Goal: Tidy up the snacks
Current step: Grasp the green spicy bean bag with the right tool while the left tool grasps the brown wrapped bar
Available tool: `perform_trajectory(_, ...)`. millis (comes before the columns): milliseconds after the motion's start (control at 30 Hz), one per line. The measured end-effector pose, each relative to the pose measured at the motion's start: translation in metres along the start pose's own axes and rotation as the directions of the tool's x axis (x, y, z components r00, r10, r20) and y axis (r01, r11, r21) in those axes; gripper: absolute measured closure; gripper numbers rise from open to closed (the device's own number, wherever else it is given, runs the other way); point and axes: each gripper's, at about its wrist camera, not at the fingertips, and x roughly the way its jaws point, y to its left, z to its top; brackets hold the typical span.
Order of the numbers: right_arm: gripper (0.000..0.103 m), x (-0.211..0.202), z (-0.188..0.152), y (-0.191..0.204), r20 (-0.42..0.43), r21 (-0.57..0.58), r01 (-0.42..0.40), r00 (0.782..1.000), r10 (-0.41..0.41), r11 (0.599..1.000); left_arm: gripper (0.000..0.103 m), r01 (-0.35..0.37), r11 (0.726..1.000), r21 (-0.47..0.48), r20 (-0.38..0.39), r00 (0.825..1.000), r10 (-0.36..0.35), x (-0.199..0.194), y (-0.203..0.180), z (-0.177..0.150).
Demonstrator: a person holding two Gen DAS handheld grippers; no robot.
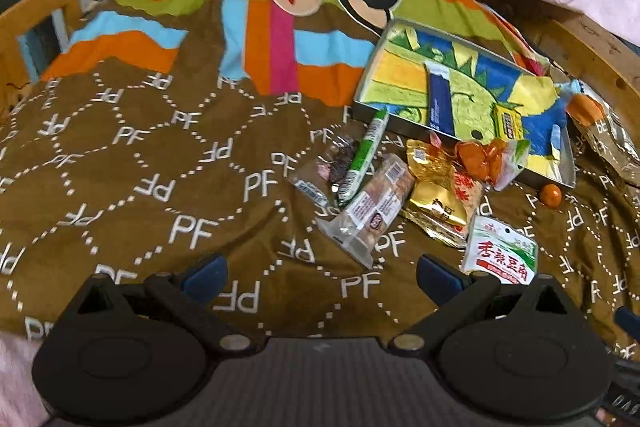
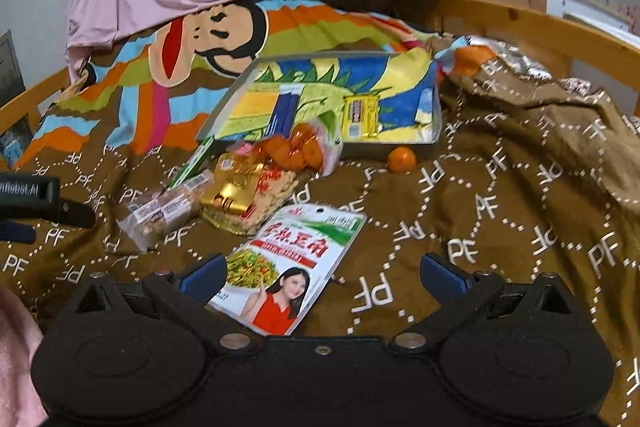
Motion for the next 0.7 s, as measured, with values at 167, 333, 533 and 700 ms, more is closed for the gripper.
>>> perform_trajectory(167, 0.001, 0.012, 0.000, -0.001, -0.049, 0.023, -0.029, 0.998, 0.030, 0.999, 0.000, 0.041, 0.985, 0.165, -0.001, 0.999, -0.042, 0.010, -0.015, 0.021)
perform_trajectory(333, 0.001, 0.031, -0.001, 0.001, -0.096, 0.056, -0.041, 0.994, 0.047, 0.998, 0.000, 0.086, 0.942, 0.325, -0.030, 0.996, -0.081, 0.034, -0.036, 0.038)
perform_trajectory(533, 0.001, 0.053, 0.000, 0.003, -0.113, 0.102, -0.048, 0.992, 0.060, 0.994, 0.001, 0.152, 0.893, 0.424, -0.072, 0.988, -0.134, 0.062, -0.050, 0.047)
perform_trajectory(700, 0.001, 0.074, 0.000, 0.006, -0.159, 0.142, -0.032, 0.986, 0.054, 0.989, 0.001, 0.162, 0.798, 0.581, -0.080, 0.987, -0.142, 0.075, -0.058, 0.040)
